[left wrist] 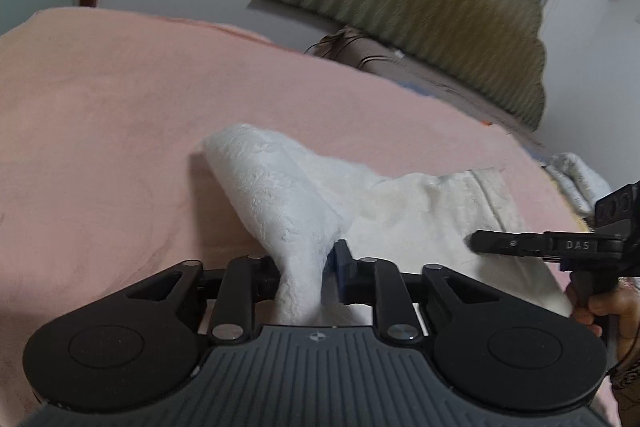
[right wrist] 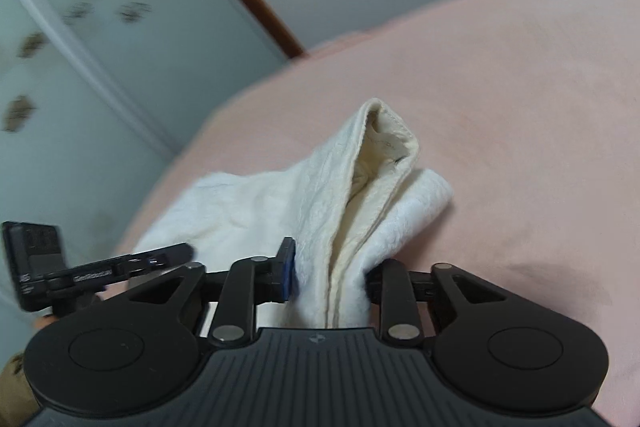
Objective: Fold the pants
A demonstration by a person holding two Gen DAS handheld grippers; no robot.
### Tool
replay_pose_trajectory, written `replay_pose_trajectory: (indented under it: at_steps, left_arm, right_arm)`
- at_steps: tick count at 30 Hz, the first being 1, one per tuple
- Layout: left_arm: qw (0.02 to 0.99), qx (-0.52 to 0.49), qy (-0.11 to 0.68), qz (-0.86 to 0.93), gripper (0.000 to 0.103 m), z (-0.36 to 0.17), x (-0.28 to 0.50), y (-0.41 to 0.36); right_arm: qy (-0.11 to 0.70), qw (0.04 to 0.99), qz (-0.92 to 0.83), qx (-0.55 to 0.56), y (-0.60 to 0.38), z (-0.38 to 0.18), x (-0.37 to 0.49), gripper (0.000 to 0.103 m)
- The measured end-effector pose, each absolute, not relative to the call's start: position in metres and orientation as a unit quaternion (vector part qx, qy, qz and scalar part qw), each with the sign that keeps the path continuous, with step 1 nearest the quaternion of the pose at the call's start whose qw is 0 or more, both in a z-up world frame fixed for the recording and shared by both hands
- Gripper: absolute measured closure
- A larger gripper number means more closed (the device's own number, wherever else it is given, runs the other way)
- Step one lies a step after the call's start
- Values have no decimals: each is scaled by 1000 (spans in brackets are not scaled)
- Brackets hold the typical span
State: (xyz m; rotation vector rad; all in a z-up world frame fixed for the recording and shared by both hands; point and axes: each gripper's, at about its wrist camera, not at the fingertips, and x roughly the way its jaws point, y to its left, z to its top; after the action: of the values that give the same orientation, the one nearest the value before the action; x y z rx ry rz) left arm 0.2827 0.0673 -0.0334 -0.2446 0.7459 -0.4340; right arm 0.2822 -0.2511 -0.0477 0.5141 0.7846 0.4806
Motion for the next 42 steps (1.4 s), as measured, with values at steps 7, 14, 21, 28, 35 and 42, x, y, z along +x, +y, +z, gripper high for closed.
replay_pose_trajectory:
  at_steps: [7,14,21,28,35,42]
  left_arm:
    - [914,-125,353,-156,41,-32,269,91]
    - [938,-63,303,-155,18,0,195,64]
    - [934,39,337,-116,20,-25,185,23]
    - [938,32,333,-91,14,-23,162,18]
    - [938,-28,341,-63,8,-16,137,25]
    - [933,-40,352,-62,8,-18,111,27]
  right_arm:
    - [370,868,198,264,-277,-54,250,57]
    - [288,931,172,142,-246,-10,171,57]
    - [333,926,160,77,-201,-36,161,60]
    - [320,935,144,47,-173,-36,146,56]
    - [290,946,119,79,-168,-20,117,26]
    - [297,941,131,101,-163,-23,83,26]
